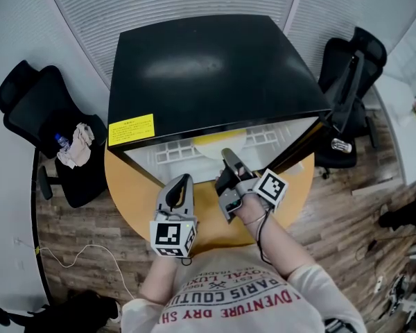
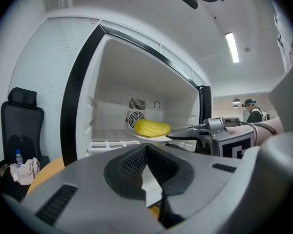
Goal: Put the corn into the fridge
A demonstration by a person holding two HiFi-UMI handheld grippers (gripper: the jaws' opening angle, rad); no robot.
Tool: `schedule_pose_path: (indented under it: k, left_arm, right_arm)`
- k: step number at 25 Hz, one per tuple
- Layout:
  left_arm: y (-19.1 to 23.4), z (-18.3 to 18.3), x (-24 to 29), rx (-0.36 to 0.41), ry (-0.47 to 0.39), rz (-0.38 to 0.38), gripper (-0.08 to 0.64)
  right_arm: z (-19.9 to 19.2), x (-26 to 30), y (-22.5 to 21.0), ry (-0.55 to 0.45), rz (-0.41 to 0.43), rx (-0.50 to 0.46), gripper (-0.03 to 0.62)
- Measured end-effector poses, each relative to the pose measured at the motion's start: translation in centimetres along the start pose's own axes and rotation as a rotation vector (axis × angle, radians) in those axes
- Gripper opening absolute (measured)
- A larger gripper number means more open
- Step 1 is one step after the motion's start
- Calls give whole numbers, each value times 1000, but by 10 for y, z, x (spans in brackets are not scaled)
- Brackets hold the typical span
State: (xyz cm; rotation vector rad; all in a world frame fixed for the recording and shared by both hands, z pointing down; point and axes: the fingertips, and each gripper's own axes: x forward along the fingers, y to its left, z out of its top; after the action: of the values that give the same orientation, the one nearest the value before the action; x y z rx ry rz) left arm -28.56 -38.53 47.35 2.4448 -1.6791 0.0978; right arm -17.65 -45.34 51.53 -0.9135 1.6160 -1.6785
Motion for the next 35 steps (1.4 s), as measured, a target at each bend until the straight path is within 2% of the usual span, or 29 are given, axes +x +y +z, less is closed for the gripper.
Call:
schedule_pose_path:
  k: [5, 10, 13, 15, 18, 21, 26, 35]
  left_arm:
    - [0, 2, 0, 3, -7, 3, 32]
    - [-3, 5, -1, 10, -18, 1, 32]
    - [-6, 7, -4, 12, -24, -4, 32]
    - [-11, 8, -6, 13, -27, -9, 32]
    - [-19, 9, -10, 17, -32, -18, 32]
    - [-26, 9, -16, 24, -35, -29, 32]
    - [-33, 8, -24, 32, -33, -30, 32]
    - [-40, 7, -30, 34, -37, -26, 32]
  right_arm:
    - [0, -1, 1, 5, -4, -14, 120]
    - [-10, -8, 16, 24, 52, -35, 112]
    - [-23, -18, 16, 53, 56, -36, 102]
    - [-31, -26, 13, 73, 49, -40, 60]
    - [-40, -38, 16, 108, 75, -89, 37]
    - [-47, -48, 29, 141, 129, -214, 32]
    - [-44, -64, 52, 100, 194, -439, 28]
    - [-53, -79, 55, 122, 127, -1064, 28]
